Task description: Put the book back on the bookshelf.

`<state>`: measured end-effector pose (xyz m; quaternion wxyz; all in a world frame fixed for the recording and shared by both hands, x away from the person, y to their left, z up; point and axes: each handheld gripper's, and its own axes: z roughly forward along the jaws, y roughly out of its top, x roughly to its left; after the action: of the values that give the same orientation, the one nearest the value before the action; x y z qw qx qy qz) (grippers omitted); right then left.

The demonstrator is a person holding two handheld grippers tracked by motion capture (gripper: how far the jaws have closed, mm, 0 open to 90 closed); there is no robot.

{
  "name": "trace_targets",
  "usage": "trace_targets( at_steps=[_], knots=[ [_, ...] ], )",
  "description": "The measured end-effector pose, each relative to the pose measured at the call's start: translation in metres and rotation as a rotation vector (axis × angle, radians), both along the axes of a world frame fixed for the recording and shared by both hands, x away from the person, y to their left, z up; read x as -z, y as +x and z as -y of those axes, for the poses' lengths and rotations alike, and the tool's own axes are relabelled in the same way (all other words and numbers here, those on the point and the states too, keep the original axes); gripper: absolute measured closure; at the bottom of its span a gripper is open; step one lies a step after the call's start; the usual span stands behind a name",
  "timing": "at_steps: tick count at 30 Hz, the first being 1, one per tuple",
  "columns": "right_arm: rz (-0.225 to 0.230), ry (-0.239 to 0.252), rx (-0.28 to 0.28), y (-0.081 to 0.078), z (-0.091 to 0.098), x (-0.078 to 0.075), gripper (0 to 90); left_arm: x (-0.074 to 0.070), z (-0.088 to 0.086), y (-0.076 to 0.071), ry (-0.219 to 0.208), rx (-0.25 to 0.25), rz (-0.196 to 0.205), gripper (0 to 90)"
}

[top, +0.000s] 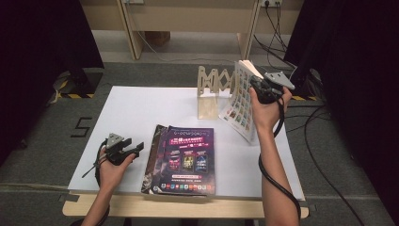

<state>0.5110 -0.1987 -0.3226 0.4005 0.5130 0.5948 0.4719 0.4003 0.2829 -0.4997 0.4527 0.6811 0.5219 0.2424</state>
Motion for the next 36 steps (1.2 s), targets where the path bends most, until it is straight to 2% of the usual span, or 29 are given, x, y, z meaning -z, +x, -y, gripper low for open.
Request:
trace_targets(
  at_steps=[6,8,15,24,29,36],
  knots=[
    [-0.036,-0.010,0.014,0.011,-0.004,0.000,60.2,0.000,0.000,0.000,-0.001,0.002,-0.005,37.9],
    [-0.033,-0.010,0.020,0.013,-0.005,0.000,61.6,0.000,0.000,0.000,-0.004,0.000,-0.004,37.8],
    [-0.045,-0.030,0.035,0.019,-0.008,0.001,72.3,0.000,0.000,0.001,-0.001,0.004,-0.005,37.8],
    [-0.070,-0.028,0.034,0.019,-0.009,-0.001,74.2,0.000,0.000,0.000,0.002,0.006,-0.004,37.8],
    [-0.053,-0.014,0.029,0.015,-0.009,-0.001,74.4,0.000,0.000,0.001,-0.003,0.004,-0.007,37.7],
    [-0.015,0.044,0.023,0.005,-0.007,-0.005,74.6,0.000,0.000,0.001,0.000,0.004,-0.009,37.8]
  ],
)
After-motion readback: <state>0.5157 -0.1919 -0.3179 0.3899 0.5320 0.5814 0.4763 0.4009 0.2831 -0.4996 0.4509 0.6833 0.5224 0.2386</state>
